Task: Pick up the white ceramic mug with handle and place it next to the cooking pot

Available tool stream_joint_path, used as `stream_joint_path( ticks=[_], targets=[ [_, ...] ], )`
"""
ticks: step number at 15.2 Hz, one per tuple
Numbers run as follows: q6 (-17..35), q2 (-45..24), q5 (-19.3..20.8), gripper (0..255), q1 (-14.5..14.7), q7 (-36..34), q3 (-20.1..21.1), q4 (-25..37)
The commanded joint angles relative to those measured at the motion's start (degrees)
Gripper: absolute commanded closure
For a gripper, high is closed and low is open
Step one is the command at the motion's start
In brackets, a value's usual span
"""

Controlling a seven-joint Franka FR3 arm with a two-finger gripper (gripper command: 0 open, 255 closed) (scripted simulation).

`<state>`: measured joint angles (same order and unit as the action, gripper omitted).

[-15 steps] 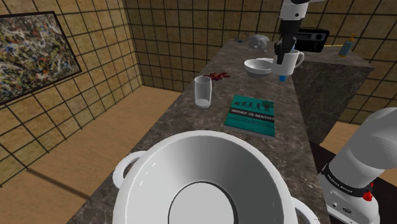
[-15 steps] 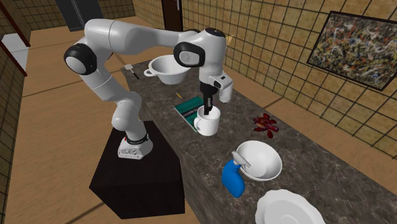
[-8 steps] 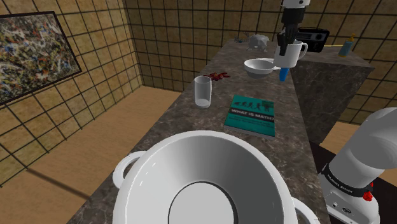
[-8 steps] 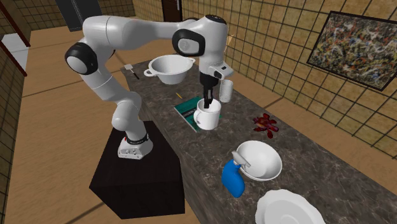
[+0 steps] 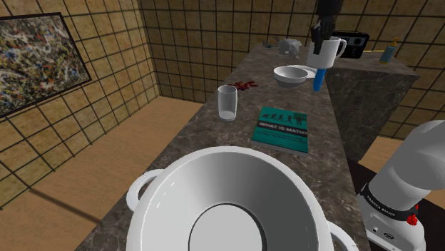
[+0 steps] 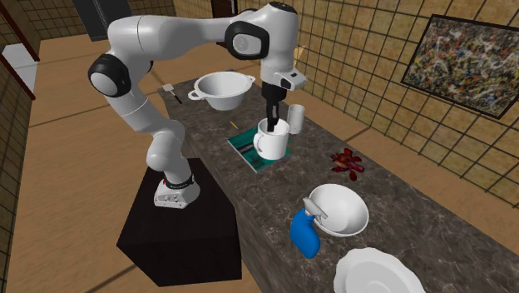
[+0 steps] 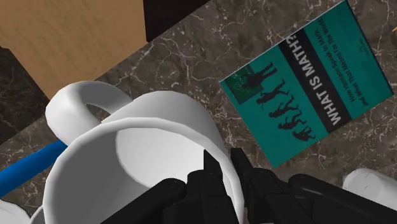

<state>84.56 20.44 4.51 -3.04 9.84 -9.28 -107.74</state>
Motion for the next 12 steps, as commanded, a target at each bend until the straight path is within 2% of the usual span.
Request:
stream_joint_path(
  ticks=[1, 12],
  targets=[
    [-0.41, -0.21, -0.80, 255, 0.93, -2.68, 1.82, 0.48],
    [-0.41, -4.29, -5.00, 255, 6.38, -18.06, 12.09, 4.23]
  ],
)
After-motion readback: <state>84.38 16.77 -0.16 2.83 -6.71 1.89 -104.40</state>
